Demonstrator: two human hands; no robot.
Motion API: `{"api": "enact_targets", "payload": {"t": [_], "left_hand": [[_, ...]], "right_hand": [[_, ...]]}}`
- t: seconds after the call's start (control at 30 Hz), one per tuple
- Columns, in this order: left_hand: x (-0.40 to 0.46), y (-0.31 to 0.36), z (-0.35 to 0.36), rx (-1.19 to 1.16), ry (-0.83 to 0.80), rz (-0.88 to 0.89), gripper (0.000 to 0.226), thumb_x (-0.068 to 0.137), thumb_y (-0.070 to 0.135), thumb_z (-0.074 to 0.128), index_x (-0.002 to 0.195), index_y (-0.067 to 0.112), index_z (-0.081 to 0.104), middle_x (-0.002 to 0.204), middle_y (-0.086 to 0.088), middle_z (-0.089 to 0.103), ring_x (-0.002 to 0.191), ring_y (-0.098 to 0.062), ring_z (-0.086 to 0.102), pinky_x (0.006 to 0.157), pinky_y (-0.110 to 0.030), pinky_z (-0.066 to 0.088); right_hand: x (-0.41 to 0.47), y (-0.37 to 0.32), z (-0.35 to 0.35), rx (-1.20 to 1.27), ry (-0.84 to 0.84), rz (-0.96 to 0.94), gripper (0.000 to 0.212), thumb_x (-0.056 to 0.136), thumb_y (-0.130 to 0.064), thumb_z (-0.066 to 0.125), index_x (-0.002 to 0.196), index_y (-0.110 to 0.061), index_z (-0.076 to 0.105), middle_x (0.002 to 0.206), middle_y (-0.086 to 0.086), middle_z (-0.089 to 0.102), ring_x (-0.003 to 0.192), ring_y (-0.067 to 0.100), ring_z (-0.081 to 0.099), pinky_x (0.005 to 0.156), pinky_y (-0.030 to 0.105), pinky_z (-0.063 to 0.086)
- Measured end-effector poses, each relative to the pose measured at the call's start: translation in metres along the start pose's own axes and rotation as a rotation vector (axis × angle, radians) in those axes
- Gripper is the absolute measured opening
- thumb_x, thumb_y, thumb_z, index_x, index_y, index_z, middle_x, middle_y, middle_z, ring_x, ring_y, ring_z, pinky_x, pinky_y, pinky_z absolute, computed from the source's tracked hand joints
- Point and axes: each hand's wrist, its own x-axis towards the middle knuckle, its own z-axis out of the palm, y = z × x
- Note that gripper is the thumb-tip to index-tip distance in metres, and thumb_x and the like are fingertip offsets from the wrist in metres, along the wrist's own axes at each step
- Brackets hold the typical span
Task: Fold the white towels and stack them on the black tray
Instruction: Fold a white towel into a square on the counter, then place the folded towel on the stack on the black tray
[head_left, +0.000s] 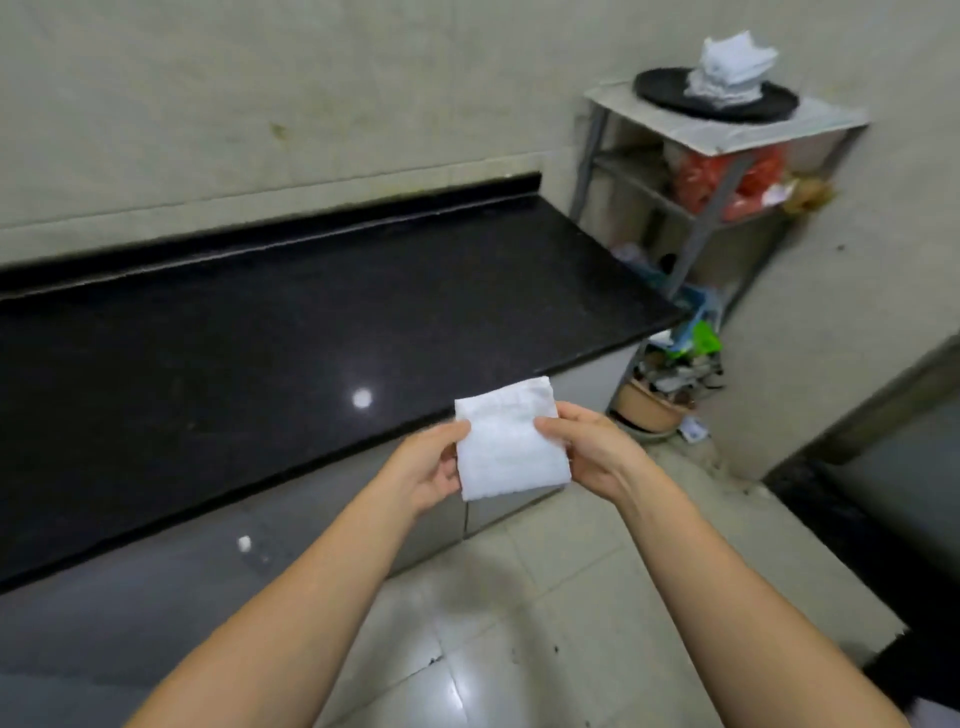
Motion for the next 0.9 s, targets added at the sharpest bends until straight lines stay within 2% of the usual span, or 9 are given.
{"api": "enact_targets", "payload": {"t": [0.1,0.2,0.3,0.4,0.47,0.63,0.7,0.8,0.9], "left_hand": [[0.031,-0.011,0.105,0.114,-0.039,0.114,0.013,0.094,0.010,0.051,0.085,0.013,0.059,0.076,-0.002,0.067,0.062,-0.011,0.064,0.058,-0.025,0.054],[0.057,-0.006,0.185,0.201,-0.038,0.237,0.014,0.094,0.014,0.054,0.081,0.013,0.060,0.080,-0.006,0.062,0.070,-0.018,0.059,0.063,-0.029,0.048],[0.086,0.004,0.241,0.283,-0.052,0.332,0.016,0.094,0.016,0.054,0.079,0.013,0.060,0.077,-0.003,0.060,0.072,-0.017,0.056,0.060,-0.029,0.046],[0.122,0.020,0.285,0.326,-0.059,0.394,0.018,0.094,0.017,0.055,0.078,0.013,0.060,0.073,-0.002,0.058,0.067,-0.016,0.054,0.055,-0.027,0.044],[0.152,0.040,0.313,0.323,-0.073,0.426,0.016,0.094,0.017,0.055,0.081,0.012,0.061,0.076,-0.004,0.059,0.068,-0.017,0.055,0.056,-0.028,0.046],[0.232,0.118,0.389,0.340,-0.098,0.563,0.015,0.095,0.017,0.054,0.085,0.007,0.061,0.081,-0.006,0.062,0.074,-0.020,0.058,0.066,-0.034,0.049],[0.266,0.158,0.421,0.367,-0.094,0.610,0.018,0.094,0.019,0.055,0.081,0.009,0.061,0.078,-0.006,0.061,0.070,-0.019,0.056,0.060,-0.030,0.047],[0.311,0.216,0.468,0.405,-0.095,0.661,0.021,0.093,0.021,0.056,0.076,0.009,0.057,0.077,-0.011,0.057,0.069,-0.022,0.052,0.058,-0.029,0.042],[0.350,0.264,0.508,0.417,-0.096,0.707,0.021,0.094,0.019,0.055,0.074,0.010,0.056,0.078,-0.011,0.056,0.068,-0.022,0.053,0.056,-0.029,0.043]], "right_hand": [[-0.008,-0.029,-0.093,0.066,0.123,-0.056,0.017,0.091,-0.002,0.053,0.103,-0.006,0.065,0.091,0.009,0.070,0.073,0.019,0.068,0.067,0.030,0.055],[-0.003,-0.058,-0.160,0.137,0.208,-0.105,0.017,0.092,0.001,0.051,0.089,-0.010,0.063,0.081,0.005,0.068,0.065,0.015,0.066,0.062,0.028,0.054],[0.019,-0.081,-0.214,0.176,0.253,-0.137,0.013,0.091,0.000,0.054,0.091,-0.009,0.063,0.079,0.005,0.072,0.066,0.017,0.068,0.066,0.032,0.054],[0.052,-0.108,-0.257,0.208,0.279,-0.158,0.011,0.090,0.000,0.056,0.091,-0.008,0.064,0.073,0.003,0.073,0.058,0.013,0.069,0.058,0.027,0.057],[0.082,-0.134,-0.282,0.205,0.276,-0.179,0.009,0.090,-0.002,0.057,0.089,-0.008,0.064,0.078,0.005,0.072,0.060,0.014,0.069,0.057,0.027,0.057],[0.170,-0.227,-0.339,0.107,0.305,-0.289,0.013,0.089,-0.006,0.061,0.101,-0.004,0.066,0.066,-0.002,0.073,0.056,0.011,0.069,0.050,0.023,0.054],[0.204,-0.272,-0.360,0.073,0.316,-0.348,0.015,0.088,-0.004,0.060,0.102,-0.003,0.066,0.071,0.001,0.074,0.058,0.012,0.069,0.053,0.023,0.055],[0.248,-0.340,-0.387,-0.039,0.335,-0.408,0.010,0.090,-0.008,0.059,0.097,-0.010,0.067,0.096,0.007,0.071,0.078,0.017,0.066,0.072,0.030,0.055],[0.286,-0.397,-0.415,-0.184,0.336,-0.435,0.012,0.093,-0.013,0.056,0.100,-0.013,0.066,0.096,0.006,0.068,0.076,0.017,0.060,0.062,0.027,0.046]]}}
